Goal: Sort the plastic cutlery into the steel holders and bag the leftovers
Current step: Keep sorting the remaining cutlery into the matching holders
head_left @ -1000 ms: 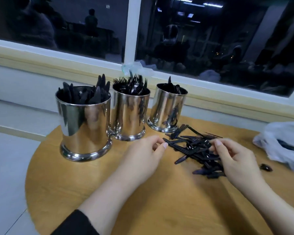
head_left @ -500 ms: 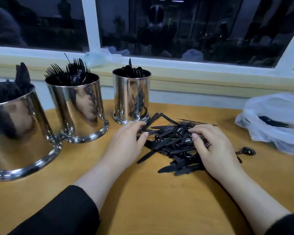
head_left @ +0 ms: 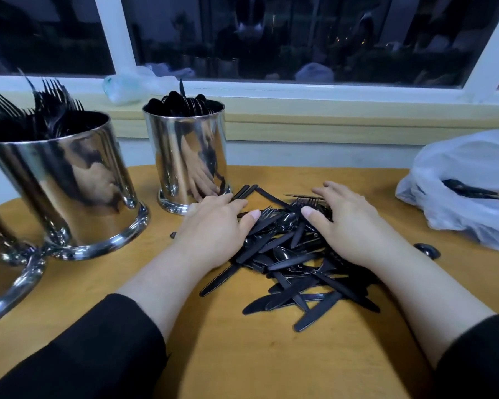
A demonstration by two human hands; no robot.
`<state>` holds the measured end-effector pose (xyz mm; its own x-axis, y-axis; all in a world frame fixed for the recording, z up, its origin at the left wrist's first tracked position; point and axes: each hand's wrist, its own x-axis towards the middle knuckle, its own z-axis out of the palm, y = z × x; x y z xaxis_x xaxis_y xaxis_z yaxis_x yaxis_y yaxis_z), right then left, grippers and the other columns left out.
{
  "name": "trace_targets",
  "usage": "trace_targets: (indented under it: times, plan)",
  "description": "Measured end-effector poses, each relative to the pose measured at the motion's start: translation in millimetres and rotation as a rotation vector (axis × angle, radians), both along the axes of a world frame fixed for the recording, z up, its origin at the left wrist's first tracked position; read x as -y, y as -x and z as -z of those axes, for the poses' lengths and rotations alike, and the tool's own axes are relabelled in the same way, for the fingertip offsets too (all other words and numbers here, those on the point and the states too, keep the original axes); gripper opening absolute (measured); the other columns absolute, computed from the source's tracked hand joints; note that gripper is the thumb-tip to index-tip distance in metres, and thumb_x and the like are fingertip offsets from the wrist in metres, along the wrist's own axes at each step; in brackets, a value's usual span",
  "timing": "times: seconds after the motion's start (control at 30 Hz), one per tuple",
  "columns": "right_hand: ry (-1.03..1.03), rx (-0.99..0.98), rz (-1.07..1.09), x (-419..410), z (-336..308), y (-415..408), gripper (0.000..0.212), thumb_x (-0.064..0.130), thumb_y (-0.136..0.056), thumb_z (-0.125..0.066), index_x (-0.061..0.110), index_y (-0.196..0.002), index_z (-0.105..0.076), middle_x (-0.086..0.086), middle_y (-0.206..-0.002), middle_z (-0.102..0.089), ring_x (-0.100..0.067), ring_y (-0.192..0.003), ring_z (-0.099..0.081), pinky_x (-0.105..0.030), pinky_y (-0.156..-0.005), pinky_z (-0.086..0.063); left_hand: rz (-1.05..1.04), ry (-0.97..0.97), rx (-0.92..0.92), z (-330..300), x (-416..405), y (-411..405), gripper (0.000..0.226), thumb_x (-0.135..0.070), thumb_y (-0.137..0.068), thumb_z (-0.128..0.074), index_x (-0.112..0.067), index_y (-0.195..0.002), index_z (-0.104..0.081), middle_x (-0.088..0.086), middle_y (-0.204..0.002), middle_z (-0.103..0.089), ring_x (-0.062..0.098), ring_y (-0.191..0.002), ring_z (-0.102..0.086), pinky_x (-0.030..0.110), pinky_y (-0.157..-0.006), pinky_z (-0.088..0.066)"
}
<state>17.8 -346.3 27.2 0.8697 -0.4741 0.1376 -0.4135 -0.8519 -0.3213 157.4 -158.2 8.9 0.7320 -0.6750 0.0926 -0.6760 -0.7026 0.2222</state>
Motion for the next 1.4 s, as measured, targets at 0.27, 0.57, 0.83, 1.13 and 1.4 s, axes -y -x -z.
trace_targets:
  times: [0.27, 0.57, 0.83, 1.13, 1.4]
  plan:
    - [-0.045, -0.138, -0.064, 12.5, 14.1, -10.2, 0.070, 0.067, -0.098, -0.033, 0.026, -0.154, -0.037, 0.003, -0.163, -0.030, -0.020, -0.150, -0.028, -0.049, -0.121, -0.026, 0.063, -0.082, -0.075, 0.9, 0.2, 7.4, 0.064, -0.063, -0.105, -0.016, -0.035, -0.159, -0.034, 0.001, -0.171, -0.022, 0.022, -0.157, -0.016, 0.048, -0.124, -0.013]
    - [-0.078, -0.142, -0.160, -18.3, 15.2, 17.7, 0.069, 0.066, -0.099, -0.036, 0.029, -0.156, -0.033, 0.011, -0.166, -0.021, -0.012, -0.152, -0.021, -0.037, -0.125, -0.021, 0.066, 0.011, -0.167, 1.2, -34.6, 34.4, 0.056, -0.057, -0.107, -0.025, -0.036, -0.157, -0.039, -0.007, -0.170, -0.023, 0.017, -0.157, -0.015, 0.044, -0.127, -0.012]
    - [-0.117, -0.106, -0.228, -47.9, 7.3, 45.1, 0.070, 0.069, -0.096, -0.038, 0.033, -0.157, -0.031, 0.015, -0.167, -0.015, -0.006, -0.154, -0.009, -0.042, -0.128, -0.006, 0.045, 0.061, -0.199, -4.9, -65.1, 67.0, 0.058, -0.061, -0.104, -0.028, -0.039, -0.157, -0.036, -0.011, -0.169, -0.022, 0.016, -0.157, -0.016, 0.044, -0.128, -0.012]
    - [-0.203, 0.296, -0.104, -45.6, -11.6, 91.1, 0.031, 0.050, -0.100, -0.051, 0.034, -0.121, -0.068, 0.023, -0.113, -0.063, 0.002, -0.106, -0.056, -0.021, -0.092, -0.044, 0.178, 0.291, -0.065, -15.0, -64.9, 96.8, 0.047, -0.055, -0.102, -0.041, -0.039, -0.145, -0.053, -0.024, -0.151, -0.045, -0.002, -0.143, -0.033, 0.023, -0.116, -0.021]
    - [-0.249, 0.245, 0.251, 0.5, -1.2, 137.3, 0.016, 0.032, -0.102, -0.057, 0.026, -0.104, -0.072, 0.008, -0.084, -0.067, -0.006, -0.078, -0.059, -0.023, -0.062, -0.043, 0.292, 0.324, -0.011, -19.8, -32.3, 131.5, 0.039, -0.049, -0.103, -0.046, -0.031, -0.133, -0.064, -0.020, -0.131, -0.060, 0.001, -0.126, -0.047, 0.024, -0.109, -0.032]
